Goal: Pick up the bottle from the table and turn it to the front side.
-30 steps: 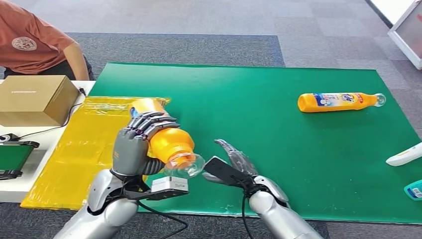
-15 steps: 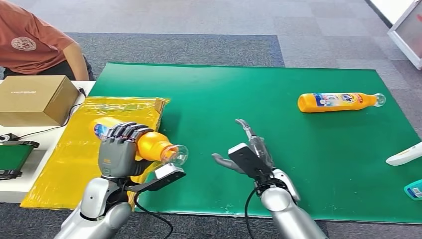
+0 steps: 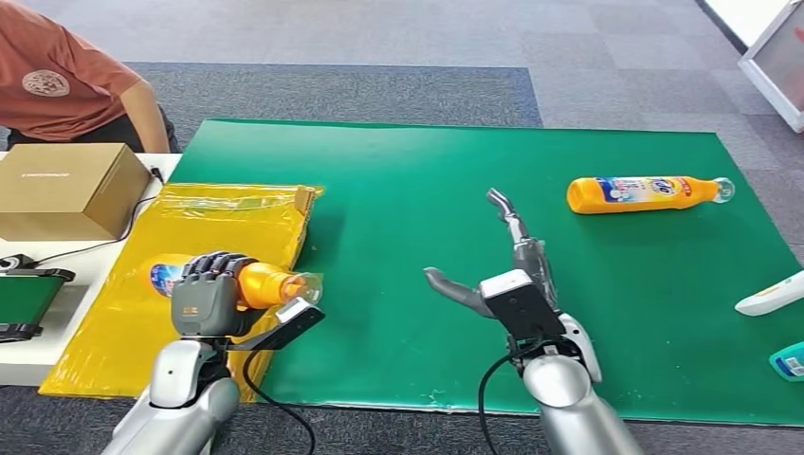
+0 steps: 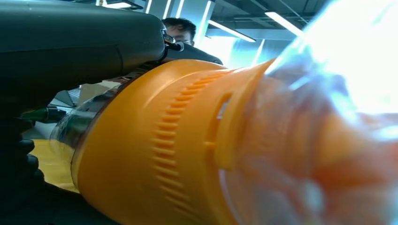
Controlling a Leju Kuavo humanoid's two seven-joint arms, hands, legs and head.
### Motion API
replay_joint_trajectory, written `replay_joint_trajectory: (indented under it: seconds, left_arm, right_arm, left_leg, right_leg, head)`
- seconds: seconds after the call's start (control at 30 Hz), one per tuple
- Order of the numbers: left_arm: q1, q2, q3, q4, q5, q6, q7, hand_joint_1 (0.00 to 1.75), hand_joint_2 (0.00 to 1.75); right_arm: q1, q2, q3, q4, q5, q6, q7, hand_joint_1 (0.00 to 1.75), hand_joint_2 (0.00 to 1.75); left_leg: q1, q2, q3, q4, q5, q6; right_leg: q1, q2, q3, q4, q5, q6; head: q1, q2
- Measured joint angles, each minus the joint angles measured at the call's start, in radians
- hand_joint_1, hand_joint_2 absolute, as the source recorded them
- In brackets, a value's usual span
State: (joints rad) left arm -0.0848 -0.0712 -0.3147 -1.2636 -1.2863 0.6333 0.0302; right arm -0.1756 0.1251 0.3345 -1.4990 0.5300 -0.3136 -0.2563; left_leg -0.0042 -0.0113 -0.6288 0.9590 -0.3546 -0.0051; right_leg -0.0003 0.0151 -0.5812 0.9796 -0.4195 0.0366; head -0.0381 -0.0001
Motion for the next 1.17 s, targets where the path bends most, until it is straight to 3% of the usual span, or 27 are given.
replay_joint_trajectory:
  seconds: [0.2, 0.43, 0.63, 1.17]
  left_arm:
    - [-0.026, -0.001, 0.023, 0.063, 0.000, 0.031, -0.031, 0.00, 1.75]
    - [-0.025, -0.001, 0.024, 0.065, 0.042, 0.047, -0.097, 0.00, 1.75]
    - [0.022, -0.018, 0.020, -0.069, 0.061, 0.062, -0.208, 0.00, 1.75]
    - [0.098, -0.014, -0.058, -0.368, 0.223, 0.063, -0.268, 0.00, 1.75]
  right_arm:
    - [0.010, -0.009, 0.035, -0.040, -0.004, 0.007, -0.010, 0.00, 1.75]
    - [0.025, -0.021, 0.052, -0.051, -0.004, 0.005, -0.014, 0.00, 1.75]
    - [0.045, -0.032, 0.063, -0.056, -0.004, 0.001, -0.029, 0.00, 1.75]
    - [0.089, -0.056, 0.079, -0.123, 0.015, -0.044, -0.036, 0.00, 1.75]
  left_leg:
    - [0.000, 0.000, 0.000, 0.000, 0.000, 0.000]
    - [0.000, 0.000, 0.000, 0.000, 0.000, 0.000]
    - [0.000, 0.000, 0.000, 0.000, 0.000, 0.000]
    - [0.000, 0.000, 0.000, 0.000, 0.000, 0.000]
  right_leg:
    - [0.000, 0.000, 0.000, 0.000, 0.000, 0.000]
    - [0.000, 0.000, 0.000, 0.000, 0.000, 0.000]
    - [0.000, 0.000, 0.000, 0.000, 0.000, 0.000]
    - [0.000, 0.000, 0.000, 0.000, 0.000, 0.000]
  head:
    - [0.000, 0.000]
    - [0.000, 0.000]
    - [0.000, 0.000]
    - [0.000, 0.000]
